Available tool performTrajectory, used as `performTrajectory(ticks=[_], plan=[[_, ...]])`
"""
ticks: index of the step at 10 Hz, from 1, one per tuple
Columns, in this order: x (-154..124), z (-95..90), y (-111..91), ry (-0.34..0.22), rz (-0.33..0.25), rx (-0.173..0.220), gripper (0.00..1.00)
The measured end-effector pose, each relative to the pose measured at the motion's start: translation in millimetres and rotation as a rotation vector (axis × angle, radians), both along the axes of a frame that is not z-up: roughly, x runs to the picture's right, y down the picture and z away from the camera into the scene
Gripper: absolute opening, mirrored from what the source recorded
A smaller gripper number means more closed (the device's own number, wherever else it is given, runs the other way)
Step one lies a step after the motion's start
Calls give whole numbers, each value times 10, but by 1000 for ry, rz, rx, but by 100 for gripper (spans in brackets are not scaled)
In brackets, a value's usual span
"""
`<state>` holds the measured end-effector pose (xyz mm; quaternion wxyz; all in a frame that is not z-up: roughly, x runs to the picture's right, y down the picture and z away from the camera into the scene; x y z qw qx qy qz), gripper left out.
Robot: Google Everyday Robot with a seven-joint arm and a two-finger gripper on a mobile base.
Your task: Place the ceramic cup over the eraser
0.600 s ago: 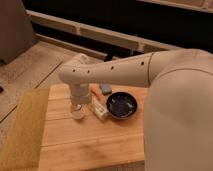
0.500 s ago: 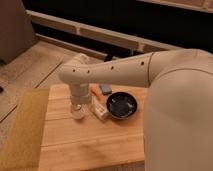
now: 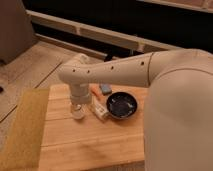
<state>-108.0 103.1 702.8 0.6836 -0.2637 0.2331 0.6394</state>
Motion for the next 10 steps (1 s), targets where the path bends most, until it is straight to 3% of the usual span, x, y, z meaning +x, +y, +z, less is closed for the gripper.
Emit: performTrajectory(ticks=[10], plan=[[-7, 7, -41, -1, -8, 14, 65]])
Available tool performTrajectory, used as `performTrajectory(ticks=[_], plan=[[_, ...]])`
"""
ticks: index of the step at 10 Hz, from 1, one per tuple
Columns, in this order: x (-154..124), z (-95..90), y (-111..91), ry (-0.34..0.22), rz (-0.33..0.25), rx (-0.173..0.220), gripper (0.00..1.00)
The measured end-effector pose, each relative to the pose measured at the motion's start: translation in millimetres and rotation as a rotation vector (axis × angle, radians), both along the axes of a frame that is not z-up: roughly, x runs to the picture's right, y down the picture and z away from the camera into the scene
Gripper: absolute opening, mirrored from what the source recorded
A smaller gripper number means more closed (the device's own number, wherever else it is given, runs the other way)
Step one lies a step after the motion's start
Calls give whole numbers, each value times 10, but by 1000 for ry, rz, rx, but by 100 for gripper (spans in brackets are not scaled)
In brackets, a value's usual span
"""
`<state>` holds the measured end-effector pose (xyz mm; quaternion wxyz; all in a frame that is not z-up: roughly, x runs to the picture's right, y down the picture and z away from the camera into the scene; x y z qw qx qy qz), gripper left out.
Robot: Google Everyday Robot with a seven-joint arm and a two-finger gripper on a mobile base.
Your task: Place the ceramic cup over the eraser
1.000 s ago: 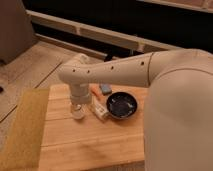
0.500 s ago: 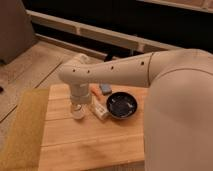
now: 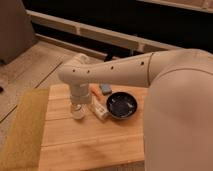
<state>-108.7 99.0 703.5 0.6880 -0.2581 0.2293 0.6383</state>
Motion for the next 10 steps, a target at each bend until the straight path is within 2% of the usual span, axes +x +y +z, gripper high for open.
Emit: performTrajectory(ticks=[3, 5, 8, 10], plan=[[3, 107, -266, 14, -10, 72, 65], [14, 190, -322, 4, -12, 87, 65], [-222, 349, -407, -75, -66, 111, 65], [-424, 452, -593, -132, -109, 148, 65]])
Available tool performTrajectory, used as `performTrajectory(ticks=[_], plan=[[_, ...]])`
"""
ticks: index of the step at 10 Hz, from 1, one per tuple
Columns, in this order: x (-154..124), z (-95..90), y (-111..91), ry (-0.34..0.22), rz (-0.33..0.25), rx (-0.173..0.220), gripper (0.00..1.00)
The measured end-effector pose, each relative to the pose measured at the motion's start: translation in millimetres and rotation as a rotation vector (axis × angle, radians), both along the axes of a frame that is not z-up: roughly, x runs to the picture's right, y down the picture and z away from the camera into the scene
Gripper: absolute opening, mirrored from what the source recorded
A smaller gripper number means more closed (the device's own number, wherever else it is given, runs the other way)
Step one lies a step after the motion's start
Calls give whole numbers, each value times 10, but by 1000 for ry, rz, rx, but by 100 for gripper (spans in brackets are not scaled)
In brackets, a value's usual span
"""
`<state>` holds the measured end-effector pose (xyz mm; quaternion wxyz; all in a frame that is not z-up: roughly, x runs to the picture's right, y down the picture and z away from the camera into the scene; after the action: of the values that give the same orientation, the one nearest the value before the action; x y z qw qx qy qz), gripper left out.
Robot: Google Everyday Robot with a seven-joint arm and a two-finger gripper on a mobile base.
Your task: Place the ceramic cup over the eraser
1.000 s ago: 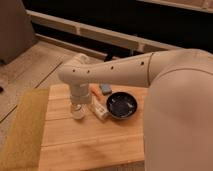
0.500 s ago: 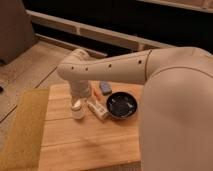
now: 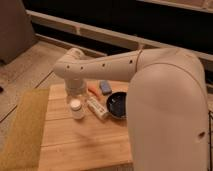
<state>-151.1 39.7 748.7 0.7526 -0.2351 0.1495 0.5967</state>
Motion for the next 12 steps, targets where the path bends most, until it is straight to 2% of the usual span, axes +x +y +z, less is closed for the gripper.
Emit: performTrajectory(ticks=[2, 7, 9, 12], plan=[[-184, 33, -137, -28, -48, 27, 65], [-180, 55, -153, -28, -48, 27, 65], [-241, 120, -199, -45, -39, 36, 65], [-232, 206, -197, -38, -38, 34, 65]])
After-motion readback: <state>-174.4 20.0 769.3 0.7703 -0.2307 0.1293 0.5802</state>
